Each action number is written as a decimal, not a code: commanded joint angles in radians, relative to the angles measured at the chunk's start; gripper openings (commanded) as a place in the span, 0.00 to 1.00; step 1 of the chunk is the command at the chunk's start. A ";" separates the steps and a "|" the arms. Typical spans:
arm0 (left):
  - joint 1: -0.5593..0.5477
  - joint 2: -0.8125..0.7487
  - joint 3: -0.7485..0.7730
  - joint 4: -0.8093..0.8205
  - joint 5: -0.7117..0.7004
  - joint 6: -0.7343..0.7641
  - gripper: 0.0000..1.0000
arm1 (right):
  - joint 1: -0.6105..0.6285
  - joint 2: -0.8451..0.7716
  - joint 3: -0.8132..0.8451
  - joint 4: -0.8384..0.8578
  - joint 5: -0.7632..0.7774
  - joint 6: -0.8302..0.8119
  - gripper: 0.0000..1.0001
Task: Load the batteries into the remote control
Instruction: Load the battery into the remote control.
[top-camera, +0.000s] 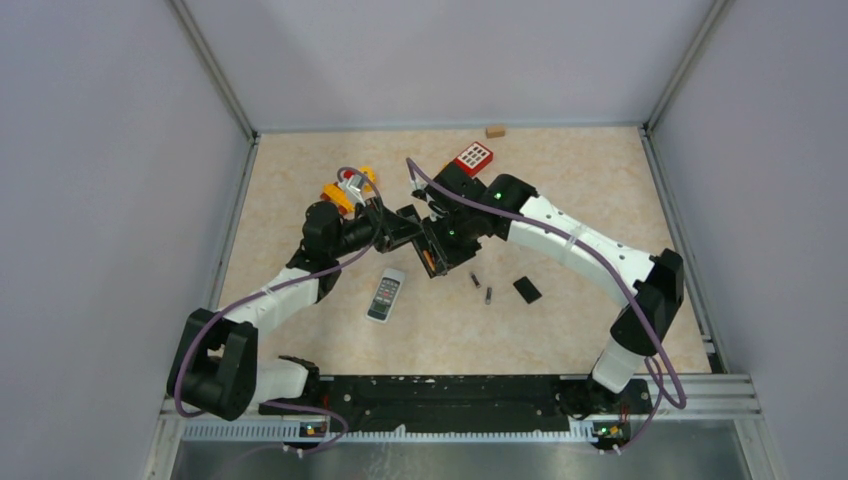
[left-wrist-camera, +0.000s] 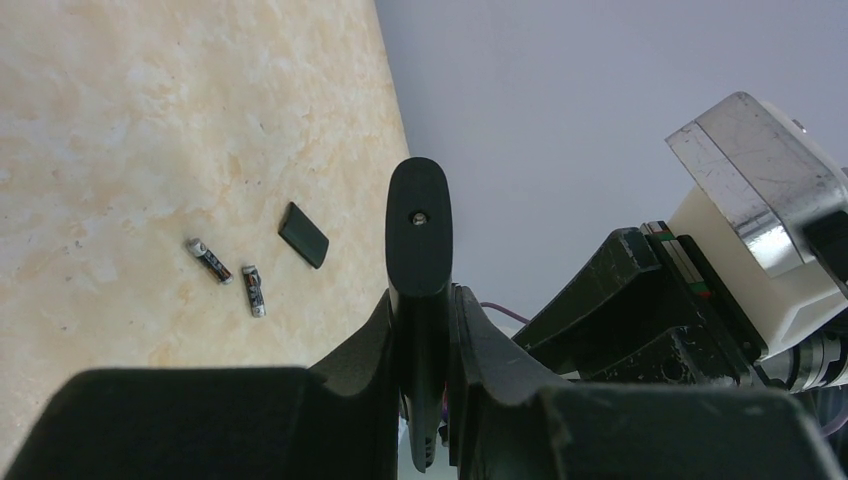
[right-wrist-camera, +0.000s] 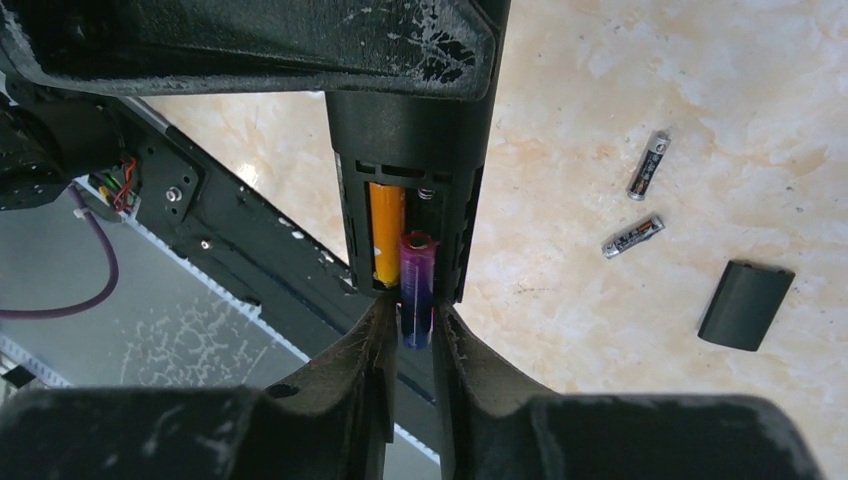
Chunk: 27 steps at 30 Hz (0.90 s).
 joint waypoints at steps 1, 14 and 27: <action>0.003 -0.032 -0.003 0.073 0.033 -0.028 0.00 | -0.001 0.002 0.049 0.024 0.028 0.010 0.22; 0.003 -0.030 0.000 0.073 0.043 -0.057 0.00 | -0.010 -0.024 0.034 0.080 0.035 0.052 0.18; 0.003 -0.025 0.012 0.051 0.072 -0.124 0.00 | -0.031 -0.045 0.021 0.116 0.041 0.098 0.17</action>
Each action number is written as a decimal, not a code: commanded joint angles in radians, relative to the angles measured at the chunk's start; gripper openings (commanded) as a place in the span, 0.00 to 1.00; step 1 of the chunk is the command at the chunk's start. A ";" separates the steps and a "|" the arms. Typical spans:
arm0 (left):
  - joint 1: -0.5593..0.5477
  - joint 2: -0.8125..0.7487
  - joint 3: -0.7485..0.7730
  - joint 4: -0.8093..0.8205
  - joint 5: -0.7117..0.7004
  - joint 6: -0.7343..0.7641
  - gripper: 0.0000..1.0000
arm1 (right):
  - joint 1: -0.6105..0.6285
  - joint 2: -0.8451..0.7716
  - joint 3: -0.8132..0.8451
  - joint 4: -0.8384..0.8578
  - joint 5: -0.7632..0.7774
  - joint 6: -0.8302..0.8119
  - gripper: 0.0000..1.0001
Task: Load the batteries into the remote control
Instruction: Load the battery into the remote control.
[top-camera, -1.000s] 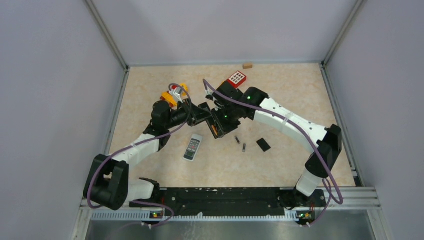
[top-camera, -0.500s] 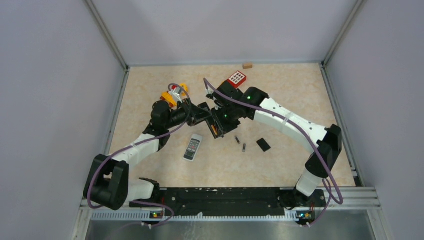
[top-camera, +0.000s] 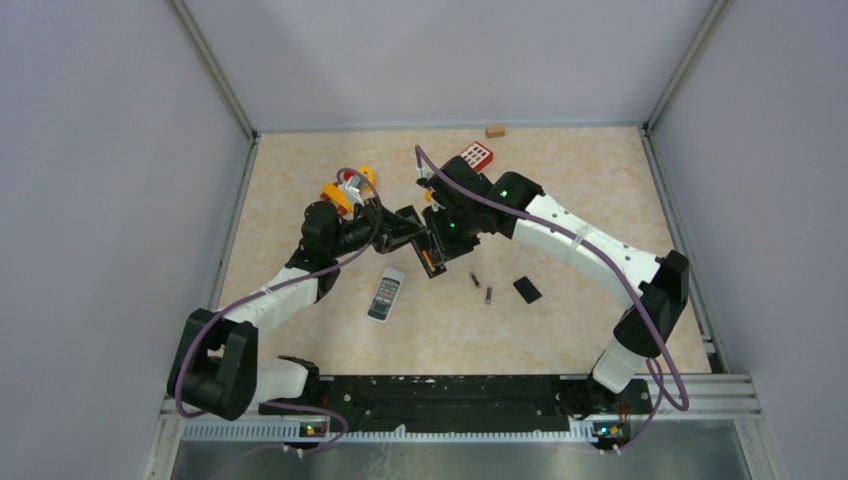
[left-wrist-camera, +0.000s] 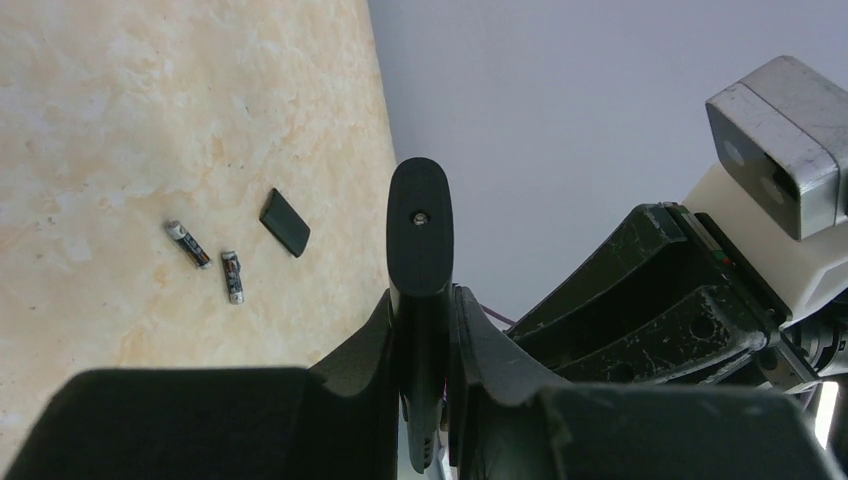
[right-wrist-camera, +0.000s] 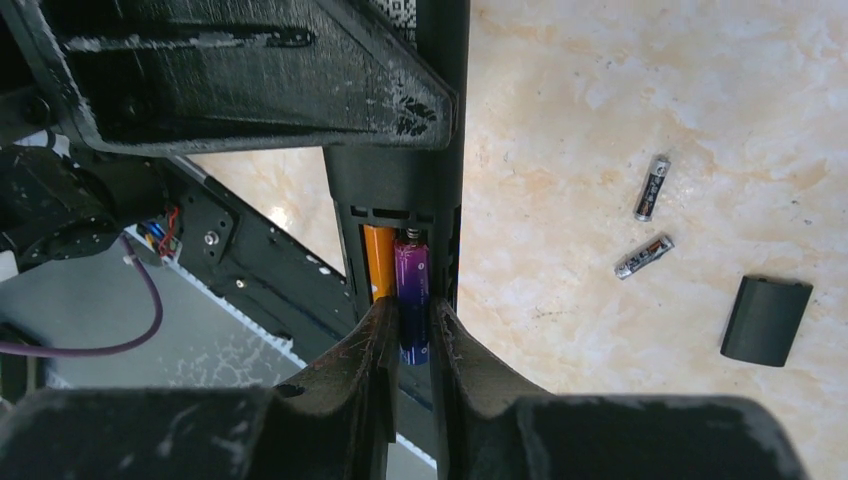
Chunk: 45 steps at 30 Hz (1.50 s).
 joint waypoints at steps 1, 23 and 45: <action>-0.005 -0.025 0.013 0.054 0.053 -0.062 0.00 | -0.014 -0.029 0.021 0.066 0.020 0.022 0.17; 0.009 -0.013 0.016 0.052 0.040 -0.061 0.00 | -0.014 -0.030 0.029 0.024 -0.021 0.005 0.24; 0.018 -0.007 0.029 0.100 0.047 -0.168 0.00 | -0.018 -0.371 -0.302 0.484 0.049 0.223 0.66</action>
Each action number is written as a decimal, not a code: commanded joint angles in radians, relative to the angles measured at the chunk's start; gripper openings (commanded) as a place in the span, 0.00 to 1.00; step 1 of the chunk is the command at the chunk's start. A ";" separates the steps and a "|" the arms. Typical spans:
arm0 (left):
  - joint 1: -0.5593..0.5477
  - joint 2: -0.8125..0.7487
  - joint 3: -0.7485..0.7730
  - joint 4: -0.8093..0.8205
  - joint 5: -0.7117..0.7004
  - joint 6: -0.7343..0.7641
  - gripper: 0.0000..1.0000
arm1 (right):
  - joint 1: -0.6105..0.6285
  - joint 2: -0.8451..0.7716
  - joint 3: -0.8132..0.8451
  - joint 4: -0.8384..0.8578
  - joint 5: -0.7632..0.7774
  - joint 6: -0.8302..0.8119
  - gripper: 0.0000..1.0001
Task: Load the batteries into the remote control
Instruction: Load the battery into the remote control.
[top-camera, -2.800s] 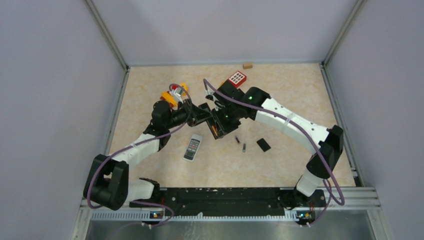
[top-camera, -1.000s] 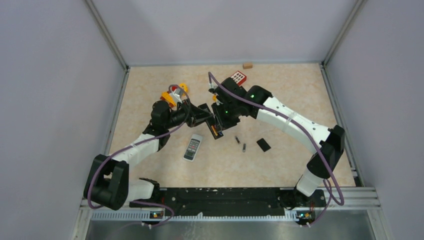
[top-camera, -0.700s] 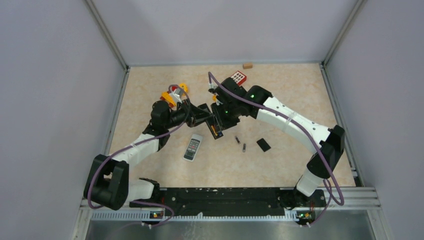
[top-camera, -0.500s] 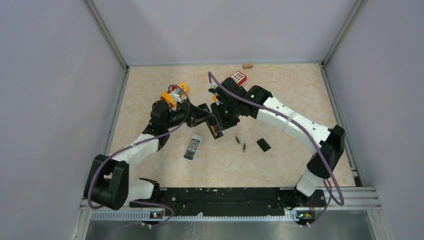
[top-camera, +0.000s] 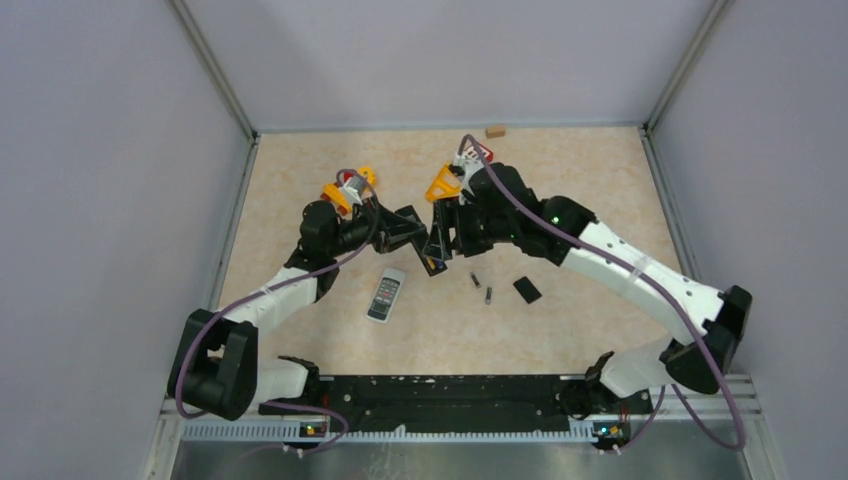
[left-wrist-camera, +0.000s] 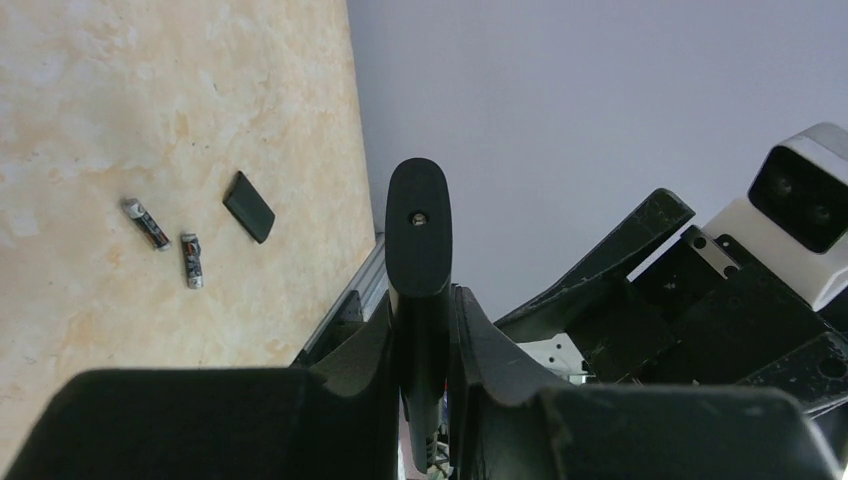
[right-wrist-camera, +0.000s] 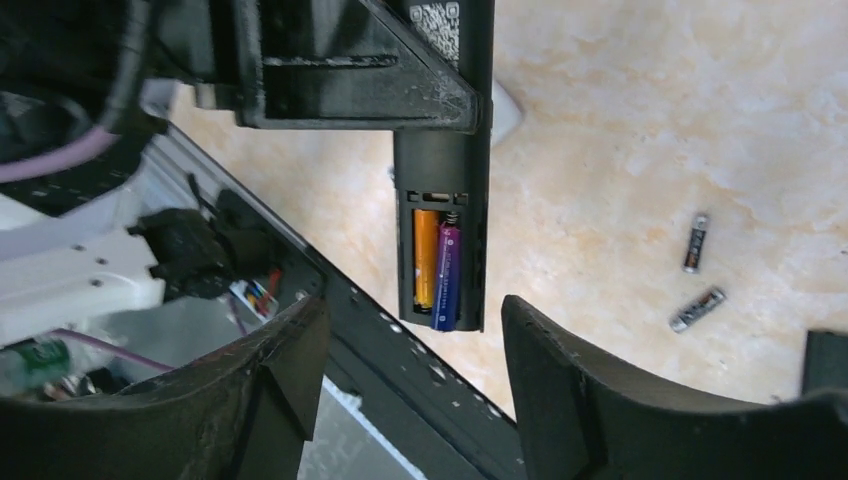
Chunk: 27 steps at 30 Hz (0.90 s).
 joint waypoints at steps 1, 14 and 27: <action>0.005 -0.003 0.033 0.108 0.011 -0.099 0.00 | -0.007 -0.177 -0.141 0.283 0.070 0.160 0.67; 0.005 0.118 0.119 0.446 -0.015 -0.509 0.00 | -0.011 -0.371 -0.445 0.762 0.205 0.525 0.69; 0.006 0.119 0.162 0.435 -0.055 -0.575 0.00 | -0.012 -0.441 -0.556 0.868 0.214 0.611 0.69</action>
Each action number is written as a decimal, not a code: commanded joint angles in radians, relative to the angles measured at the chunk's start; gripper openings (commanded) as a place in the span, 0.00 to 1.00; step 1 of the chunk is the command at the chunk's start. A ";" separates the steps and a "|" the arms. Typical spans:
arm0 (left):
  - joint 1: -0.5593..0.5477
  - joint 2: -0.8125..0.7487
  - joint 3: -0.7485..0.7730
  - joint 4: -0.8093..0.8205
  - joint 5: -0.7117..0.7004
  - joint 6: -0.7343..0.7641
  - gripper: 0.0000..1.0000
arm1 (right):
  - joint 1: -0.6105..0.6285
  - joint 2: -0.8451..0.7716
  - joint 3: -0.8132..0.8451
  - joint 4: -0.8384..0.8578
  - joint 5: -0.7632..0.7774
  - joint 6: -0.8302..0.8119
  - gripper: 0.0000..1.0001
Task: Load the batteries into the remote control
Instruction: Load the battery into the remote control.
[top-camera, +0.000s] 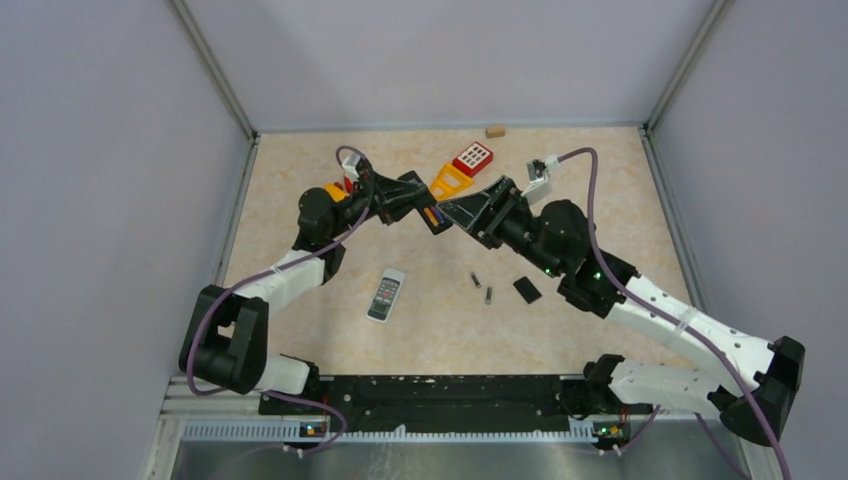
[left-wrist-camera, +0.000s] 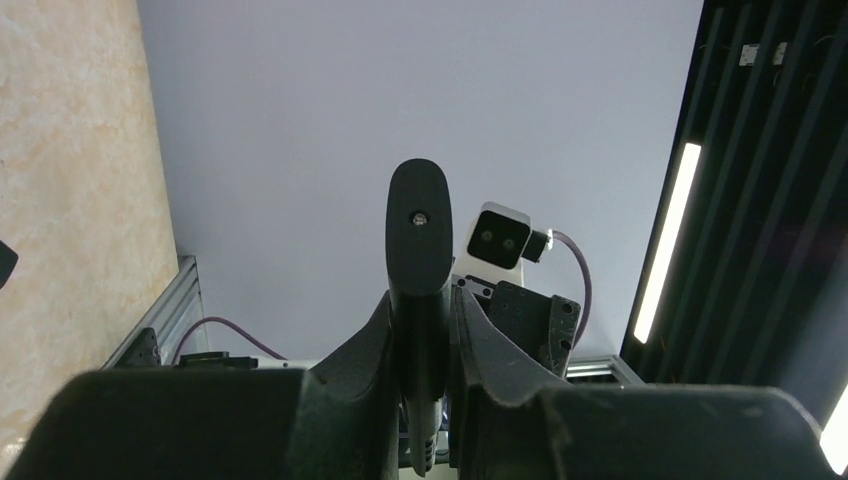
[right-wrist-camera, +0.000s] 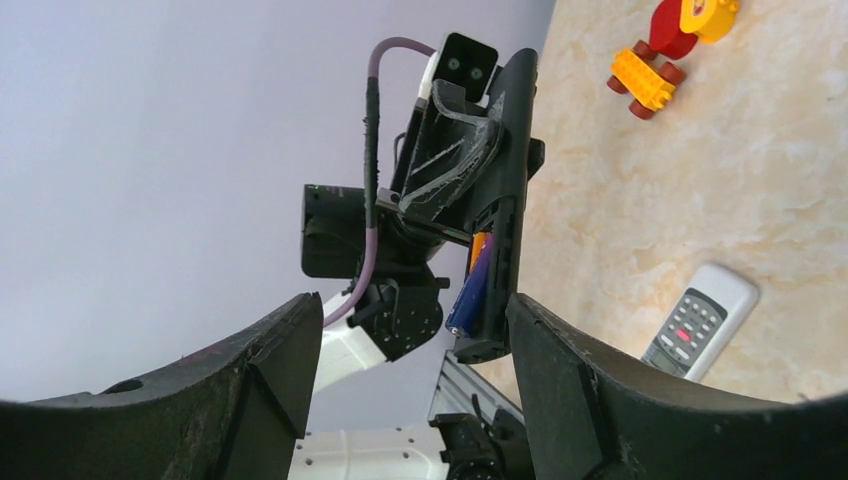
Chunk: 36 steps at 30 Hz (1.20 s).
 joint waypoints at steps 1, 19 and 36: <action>0.004 -0.009 0.045 0.082 -0.036 -0.049 0.00 | -0.005 -0.025 -0.035 0.063 0.008 0.046 0.69; 0.004 -0.032 0.036 0.059 -0.049 -0.042 0.00 | -0.004 -0.027 -0.111 0.217 -0.007 0.109 0.68; 0.003 -0.050 0.039 0.044 -0.045 -0.043 0.00 | -0.005 0.006 -0.135 0.293 -0.009 0.168 0.39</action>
